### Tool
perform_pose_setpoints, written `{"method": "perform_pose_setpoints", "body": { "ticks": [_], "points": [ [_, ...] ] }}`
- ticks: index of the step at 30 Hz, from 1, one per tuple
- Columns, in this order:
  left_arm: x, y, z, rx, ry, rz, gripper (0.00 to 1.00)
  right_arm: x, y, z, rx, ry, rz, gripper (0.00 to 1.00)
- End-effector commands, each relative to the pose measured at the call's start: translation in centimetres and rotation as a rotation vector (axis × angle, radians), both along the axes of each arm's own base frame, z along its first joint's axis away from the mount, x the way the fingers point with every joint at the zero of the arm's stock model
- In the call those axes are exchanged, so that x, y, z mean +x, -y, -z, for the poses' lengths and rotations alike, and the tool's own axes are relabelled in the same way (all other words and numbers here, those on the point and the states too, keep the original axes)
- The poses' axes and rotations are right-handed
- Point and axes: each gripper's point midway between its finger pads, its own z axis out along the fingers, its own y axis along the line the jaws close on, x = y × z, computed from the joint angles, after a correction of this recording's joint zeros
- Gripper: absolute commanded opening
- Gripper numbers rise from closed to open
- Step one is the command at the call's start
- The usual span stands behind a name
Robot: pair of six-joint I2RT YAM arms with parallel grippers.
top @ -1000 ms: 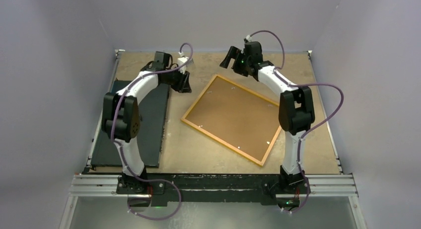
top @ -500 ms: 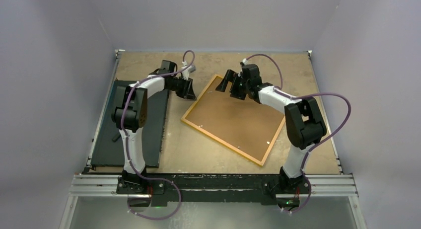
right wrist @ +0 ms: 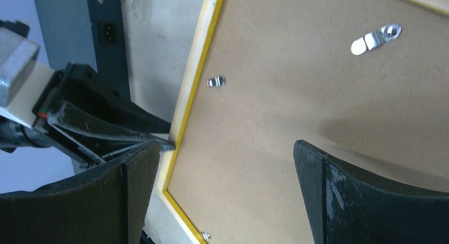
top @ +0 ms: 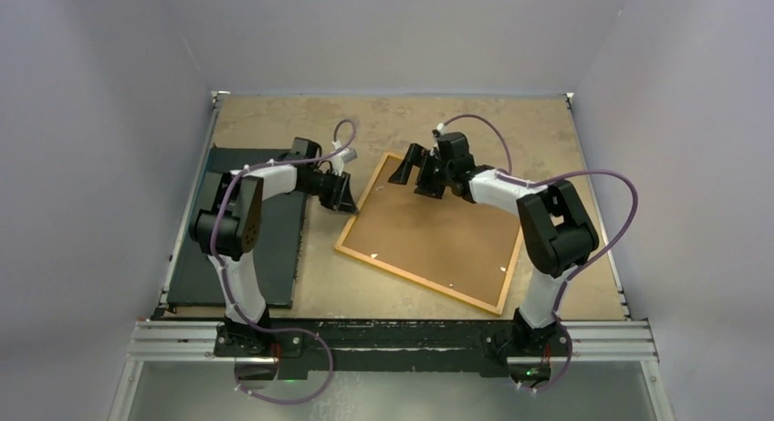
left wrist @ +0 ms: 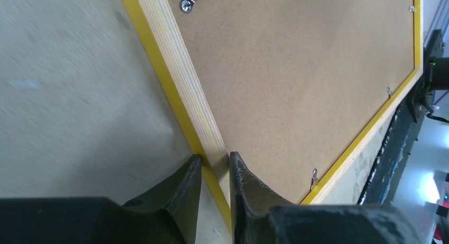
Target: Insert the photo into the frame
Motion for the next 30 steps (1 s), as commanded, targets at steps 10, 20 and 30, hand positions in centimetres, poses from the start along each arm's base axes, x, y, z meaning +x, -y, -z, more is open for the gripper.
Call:
{"method": "perform_pose_setpoints", "body": {
  "ticks": [10,20,30],
  "points": [
    [-5.6,-0.9,-2.3,0.012,0.046,-0.031,0.26,-4.9,-6.6,-0.9,0.070,-0.022,-0.096,0.99],
    [-2.0,0.3,-2.5,-0.051,0.095,-0.106,0.27,-4.2,-9.2,0.1,0.070,-0.053,-0.064,0.98],
    [-1.8,0.1,-0.3,-0.021,0.057,-0.111,0.20,-3.2,-9.7,1.4,0.049,-0.070,-0.045,0.92]
  ]
}}
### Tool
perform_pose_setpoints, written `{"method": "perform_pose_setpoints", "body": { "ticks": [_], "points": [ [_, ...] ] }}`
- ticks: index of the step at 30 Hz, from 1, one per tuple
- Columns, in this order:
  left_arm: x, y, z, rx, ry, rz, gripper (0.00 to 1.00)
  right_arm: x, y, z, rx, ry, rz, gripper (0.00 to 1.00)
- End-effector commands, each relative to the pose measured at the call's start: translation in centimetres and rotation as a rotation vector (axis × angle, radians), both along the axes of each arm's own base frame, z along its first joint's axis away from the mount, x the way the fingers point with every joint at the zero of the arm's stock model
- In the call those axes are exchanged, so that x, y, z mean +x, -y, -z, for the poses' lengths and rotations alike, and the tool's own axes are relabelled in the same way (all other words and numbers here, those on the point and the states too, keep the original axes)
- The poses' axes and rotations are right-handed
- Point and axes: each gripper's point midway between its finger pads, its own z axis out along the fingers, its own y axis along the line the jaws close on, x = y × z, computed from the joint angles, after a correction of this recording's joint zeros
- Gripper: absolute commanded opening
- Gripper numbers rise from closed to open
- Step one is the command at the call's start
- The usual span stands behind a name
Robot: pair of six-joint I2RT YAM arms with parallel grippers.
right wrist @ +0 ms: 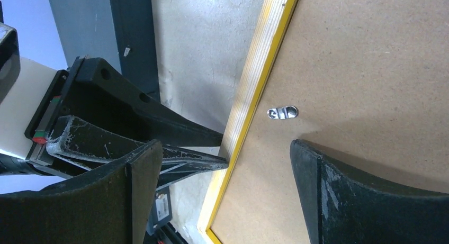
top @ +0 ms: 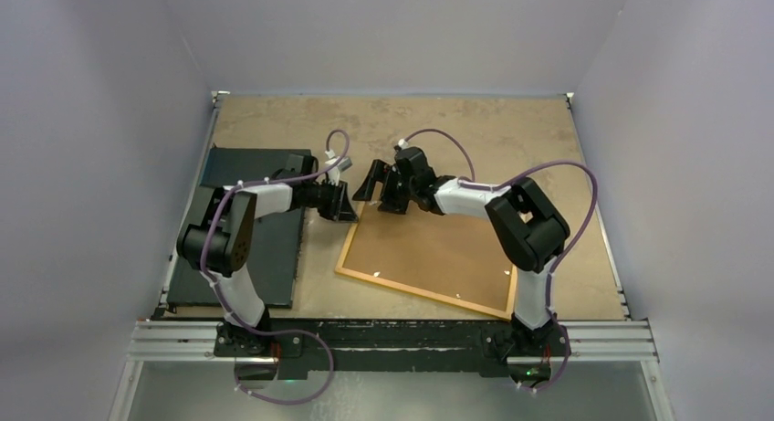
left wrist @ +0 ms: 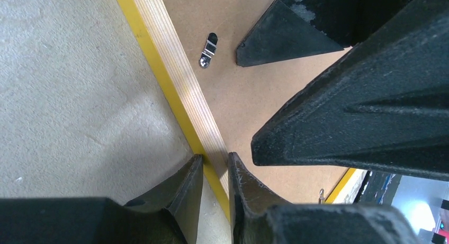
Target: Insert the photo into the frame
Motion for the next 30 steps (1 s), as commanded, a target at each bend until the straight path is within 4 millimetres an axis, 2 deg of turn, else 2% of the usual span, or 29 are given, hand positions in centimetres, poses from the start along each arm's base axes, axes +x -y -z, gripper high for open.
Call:
{"method": "perform_pose_setpoints", "body": {
  "ticks": [1,14,30],
  "points": [
    [1.4,0.2,0.0,0.008,0.040,0.000,0.19,1.1,-0.1,0.0,-0.008,0.002,0.031,0.92],
    [0.9,0.0,0.0,0.015,0.047,0.006,0.13,2.3,-0.4,-0.3,-0.011,0.030,0.060,0.87],
    [0.6,0.0,0.0,0.013,0.052,0.013,0.12,3.1,-1.0,0.5,-0.006,0.033,0.066,0.80]
  ]
}}
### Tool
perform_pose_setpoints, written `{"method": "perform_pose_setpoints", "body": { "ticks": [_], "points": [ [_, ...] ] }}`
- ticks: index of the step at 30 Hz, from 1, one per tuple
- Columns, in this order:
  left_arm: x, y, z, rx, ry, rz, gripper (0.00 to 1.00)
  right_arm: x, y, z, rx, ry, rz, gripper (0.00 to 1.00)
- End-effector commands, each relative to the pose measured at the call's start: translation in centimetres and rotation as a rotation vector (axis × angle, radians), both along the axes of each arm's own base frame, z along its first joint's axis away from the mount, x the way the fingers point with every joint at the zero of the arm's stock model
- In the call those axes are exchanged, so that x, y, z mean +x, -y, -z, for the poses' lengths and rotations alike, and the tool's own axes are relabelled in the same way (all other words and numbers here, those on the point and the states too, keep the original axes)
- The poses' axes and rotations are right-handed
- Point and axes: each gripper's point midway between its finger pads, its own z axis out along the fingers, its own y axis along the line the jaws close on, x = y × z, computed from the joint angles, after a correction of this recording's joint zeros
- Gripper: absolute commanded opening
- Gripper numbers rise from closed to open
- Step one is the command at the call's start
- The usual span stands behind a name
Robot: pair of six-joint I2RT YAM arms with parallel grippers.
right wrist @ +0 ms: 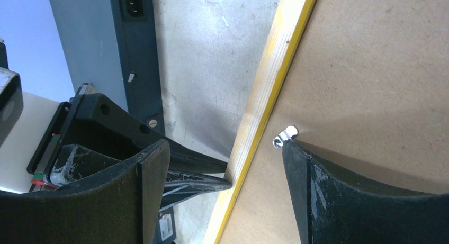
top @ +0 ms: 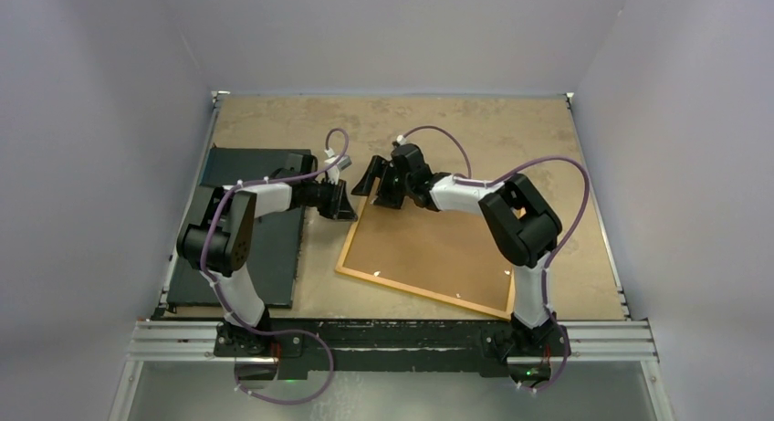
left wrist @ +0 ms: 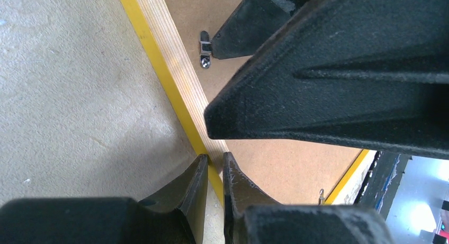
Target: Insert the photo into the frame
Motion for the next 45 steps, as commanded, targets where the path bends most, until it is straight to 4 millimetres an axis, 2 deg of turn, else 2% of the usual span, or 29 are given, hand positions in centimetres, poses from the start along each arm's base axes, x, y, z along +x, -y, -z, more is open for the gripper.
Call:
{"method": "perform_pose_setpoints", "body": {
  "ticks": [1,7,13,20,25,28,32,45],
  "points": [
    [0.2,-0.1,0.1,0.019,0.046,0.014,0.12,1.4,-0.2,0.3,-0.006,0.020,0.031,0.80],
    [0.2,0.0,0.0,0.015,0.047,0.017,0.11,1.6,-0.9,0.2,0.018,0.023,0.015,0.78],
    [0.4,0.0,-0.2,0.014,0.053,0.016,0.11,1.2,-1.5,-0.9,0.047,0.032,-0.034,0.77],
    [0.4,0.0,-0.4,0.014,0.057,0.014,0.10,1.3,-0.7,-1.9,0.013,0.065,-0.041,0.77],
    [0.4,0.0,-0.5,0.010,0.054,0.011,0.10,1.0,-0.6,-0.9,-0.010,0.062,-0.067,0.77],
    [0.4,0.1,-0.6,0.008,0.058,0.012,0.10,1.5,-0.9,-0.4,-0.013,0.077,-0.066,0.76],
    [0.4,0.1,-0.7,0.007,0.058,0.013,0.10,0.8,-1.3,0.4,-0.003,0.049,-0.094,0.75],
    [0.6,0.2,-0.8,0.004,0.062,0.012,0.09,-1.2,-2.7,0.3,0.047,0.006,-0.141,0.73]
  ]
}}
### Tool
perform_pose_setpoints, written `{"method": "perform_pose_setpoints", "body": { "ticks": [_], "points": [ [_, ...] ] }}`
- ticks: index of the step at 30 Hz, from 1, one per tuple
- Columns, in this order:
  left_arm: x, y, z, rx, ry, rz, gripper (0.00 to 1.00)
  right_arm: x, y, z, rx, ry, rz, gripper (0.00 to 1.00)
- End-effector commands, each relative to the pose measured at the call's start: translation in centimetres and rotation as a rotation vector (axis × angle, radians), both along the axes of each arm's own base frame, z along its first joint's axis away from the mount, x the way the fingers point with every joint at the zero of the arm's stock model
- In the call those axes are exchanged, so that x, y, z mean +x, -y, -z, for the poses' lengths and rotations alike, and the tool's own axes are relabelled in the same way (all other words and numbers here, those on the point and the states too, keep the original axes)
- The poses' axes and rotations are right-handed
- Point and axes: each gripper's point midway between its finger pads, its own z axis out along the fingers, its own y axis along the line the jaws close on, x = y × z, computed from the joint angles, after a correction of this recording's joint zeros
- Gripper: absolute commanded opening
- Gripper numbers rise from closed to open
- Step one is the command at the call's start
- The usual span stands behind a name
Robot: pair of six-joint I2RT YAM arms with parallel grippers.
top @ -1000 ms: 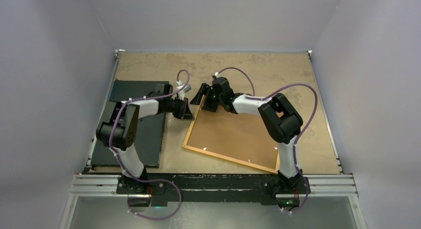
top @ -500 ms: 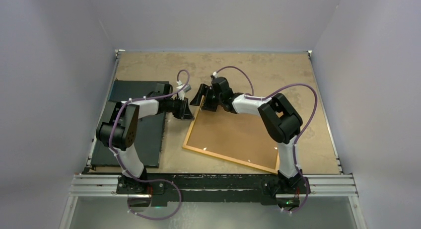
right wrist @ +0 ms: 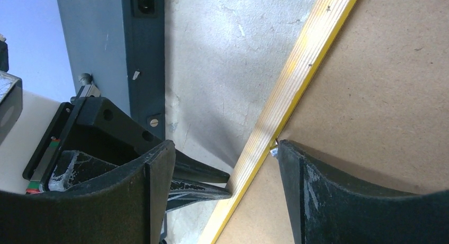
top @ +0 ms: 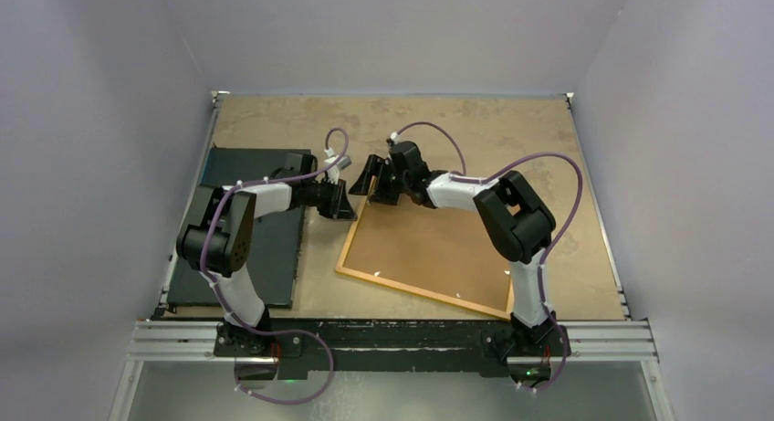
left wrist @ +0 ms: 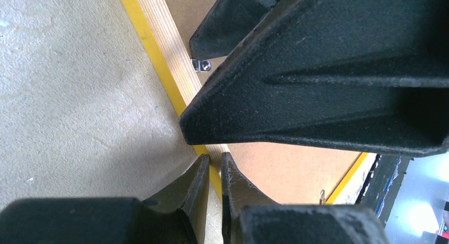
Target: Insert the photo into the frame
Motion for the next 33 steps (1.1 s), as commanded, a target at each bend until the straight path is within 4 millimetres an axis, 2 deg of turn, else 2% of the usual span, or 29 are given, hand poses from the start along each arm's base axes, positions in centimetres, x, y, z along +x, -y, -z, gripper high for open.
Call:
{"method": "perform_pose_setpoints", "body": {
  "ticks": [1,10,15,17,18,20,22,24,26,27,29,32,33],
  "points": [
    [0.6,0.2,-0.7,0.002,0.058,0.014,0.09,-1.9,-1.5,0.3,0.026,-0.040,-0.060,0.73],
    [0.5,0.2,-0.8,0.003,0.062,0.017,0.09,-2.0,-1.7,0.6,0.016,-0.053,-0.056,0.72],
    [0.5,0.1,-1.1,0.005,0.062,0.023,0.09,-2.1,-2.3,-0.8,0.040,-0.063,-0.092,0.73],
    [0.6,0.0,-1.4,0.009,0.057,0.023,0.09,-0.7,-1.8,-2.6,0.030,-0.020,-0.081,0.80],
    [0.8,-0.2,-1.7,0.010,0.072,0.035,0.09,0.5,-0.8,-3.6,0.010,0.011,-0.051,0.84],
    [1.0,-0.6,-2.2,0.011,0.081,0.047,0.09,2.5,1.9,-5.8,-0.006,0.064,0.007,0.94],
    [1.4,-0.8,-3.0,0.022,0.104,0.065,0.10,4.4,5.9,-7.5,-0.029,0.089,0.093,0.99],
    [1.4,-1.1,-3.3,0.040,0.119,0.092,0.10,5.6,10.6,-8.3,-0.088,0.105,0.202,0.99],
    [1.4,-1.4,-3.5,0.060,0.126,0.109,0.12,6.1,16.1,-8.0,-0.202,0.088,0.344,0.99],
    [1.4,-1.6,-3.5,0.071,0.127,0.113,0.13,6.0,19.2,-7.9,-0.251,0.065,0.425,0.99],
    [1.5,-1.9,-3.5,0.094,0.136,0.122,0.15,5.0,25.5,-6.0,-0.347,-0.035,0.584,0.99],
    [1.8,-2.6,-2.9,0.145,0.163,0.123,0.18,2.0,34.3,-3.1,-0.503,-0.208,0.800,0.99],
    [1.9,-2.9,-2.7,0.163,0.173,0.127,0.18,0.7,36.0,-2.6,-0.541,-0.244,0.841,0.99]
  ]
}}
